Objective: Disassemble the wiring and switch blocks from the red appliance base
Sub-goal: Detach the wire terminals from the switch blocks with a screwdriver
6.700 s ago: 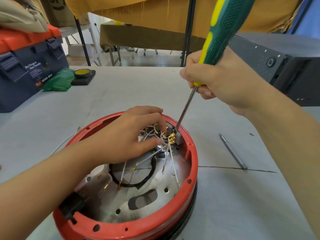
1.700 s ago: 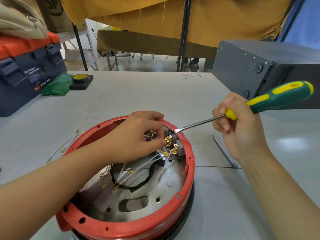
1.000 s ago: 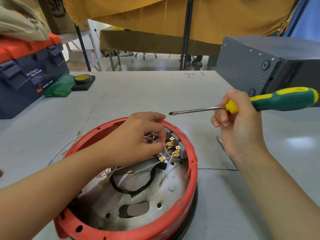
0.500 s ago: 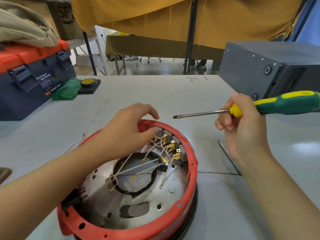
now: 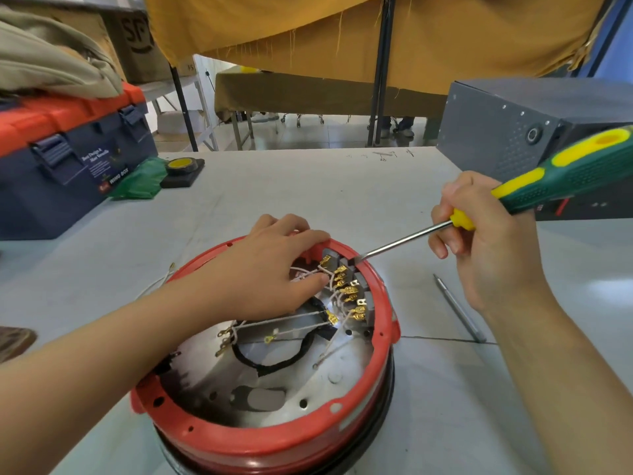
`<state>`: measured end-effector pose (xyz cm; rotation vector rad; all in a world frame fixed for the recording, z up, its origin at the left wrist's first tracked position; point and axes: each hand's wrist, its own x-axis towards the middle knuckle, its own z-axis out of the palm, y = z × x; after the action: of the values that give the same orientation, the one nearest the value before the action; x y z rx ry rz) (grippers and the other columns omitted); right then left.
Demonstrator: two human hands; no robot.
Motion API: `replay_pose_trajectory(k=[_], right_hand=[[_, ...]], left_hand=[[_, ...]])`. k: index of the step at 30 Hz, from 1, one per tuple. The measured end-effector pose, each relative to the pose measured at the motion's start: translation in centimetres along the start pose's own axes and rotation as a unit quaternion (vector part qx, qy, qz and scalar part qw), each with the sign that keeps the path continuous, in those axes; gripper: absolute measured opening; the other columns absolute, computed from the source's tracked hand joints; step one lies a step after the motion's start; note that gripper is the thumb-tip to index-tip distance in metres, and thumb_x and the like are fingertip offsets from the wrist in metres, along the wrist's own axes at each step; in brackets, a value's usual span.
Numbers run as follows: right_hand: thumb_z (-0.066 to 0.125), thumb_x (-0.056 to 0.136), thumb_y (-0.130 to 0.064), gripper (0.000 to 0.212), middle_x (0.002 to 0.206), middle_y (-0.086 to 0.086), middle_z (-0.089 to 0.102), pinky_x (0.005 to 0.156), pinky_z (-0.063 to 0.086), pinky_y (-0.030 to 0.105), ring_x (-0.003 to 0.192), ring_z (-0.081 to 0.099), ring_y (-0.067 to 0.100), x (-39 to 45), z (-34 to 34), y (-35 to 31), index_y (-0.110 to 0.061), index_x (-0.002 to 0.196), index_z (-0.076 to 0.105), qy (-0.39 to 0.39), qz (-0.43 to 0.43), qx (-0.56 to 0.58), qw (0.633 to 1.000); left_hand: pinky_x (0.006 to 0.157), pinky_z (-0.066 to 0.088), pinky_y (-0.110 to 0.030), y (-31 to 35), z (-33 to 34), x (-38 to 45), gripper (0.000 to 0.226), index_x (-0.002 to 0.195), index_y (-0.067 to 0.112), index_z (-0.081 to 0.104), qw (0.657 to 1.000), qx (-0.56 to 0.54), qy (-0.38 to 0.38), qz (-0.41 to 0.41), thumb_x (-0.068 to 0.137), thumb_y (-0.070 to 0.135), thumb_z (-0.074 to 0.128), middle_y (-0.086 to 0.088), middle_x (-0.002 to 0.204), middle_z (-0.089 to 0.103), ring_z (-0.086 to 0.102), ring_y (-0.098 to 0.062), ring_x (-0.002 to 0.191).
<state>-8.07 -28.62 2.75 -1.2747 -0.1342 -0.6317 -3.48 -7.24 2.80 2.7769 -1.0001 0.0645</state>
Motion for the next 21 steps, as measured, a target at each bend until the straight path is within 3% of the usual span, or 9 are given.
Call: replay_pose_trajectory(k=[6,10,16,21], right_hand=[[0.055,0.072,-0.014,0.028,0.046,-0.004,0.038,0.041,0.031,0.018,0.035,0.028,0.010,0.2,-0.4,-0.1,-0.019,0.046,0.047,-0.026,-0.001,-0.018,1.000],[0.059,0.065,-0.025,0.023,0.045,-0.005,0.039,0.042,0.031,0.017,0.035,0.028,0.010,0.2,-0.5,0.0,-0.020,0.045,0.048,-0.055,0.005,-0.017,0.998],[0.056,0.072,-0.015,0.027,0.041,-0.007,0.035,0.041,0.027,0.017,0.035,0.026,0.011,0.8,-0.1,-0.4,-0.015,0.047,0.046,-0.083,0.022,-0.041,0.995],[0.060,0.070,-0.018,0.028,0.046,-0.007,0.044,0.041,0.024,0.016,0.035,0.030,0.009,1.9,1.3,-2.2,-0.019,0.046,0.047,-0.140,0.004,-0.122,0.983]], left_hand=[[0.096,0.034,-0.026,0.2,-0.1,0.7,0.047,0.131,0.038,0.040,0.998,-0.050,-0.006,0.042,0.086,0.045,0.052,0.011,0.131,0.039,0.034,-0.012,0.116],[0.098,0.030,-0.025,0.2,0.5,0.3,0.046,0.131,0.038,0.041,0.996,-0.078,0.015,0.044,0.087,0.046,0.052,0.011,0.132,0.040,0.034,-0.012,0.119],[0.103,0.031,-0.032,0.2,0.7,-0.1,0.030,0.115,0.032,0.051,0.991,-0.104,0.054,0.061,0.087,0.040,0.057,0.011,0.124,0.047,0.041,-0.010,0.114],[0.098,0.026,-0.020,-0.1,0.7,0.0,0.015,0.101,0.030,0.059,0.985,-0.142,0.051,0.078,0.087,0.034,0.061,0.013,0.123,0.048,0.039,0.000,0.114]])
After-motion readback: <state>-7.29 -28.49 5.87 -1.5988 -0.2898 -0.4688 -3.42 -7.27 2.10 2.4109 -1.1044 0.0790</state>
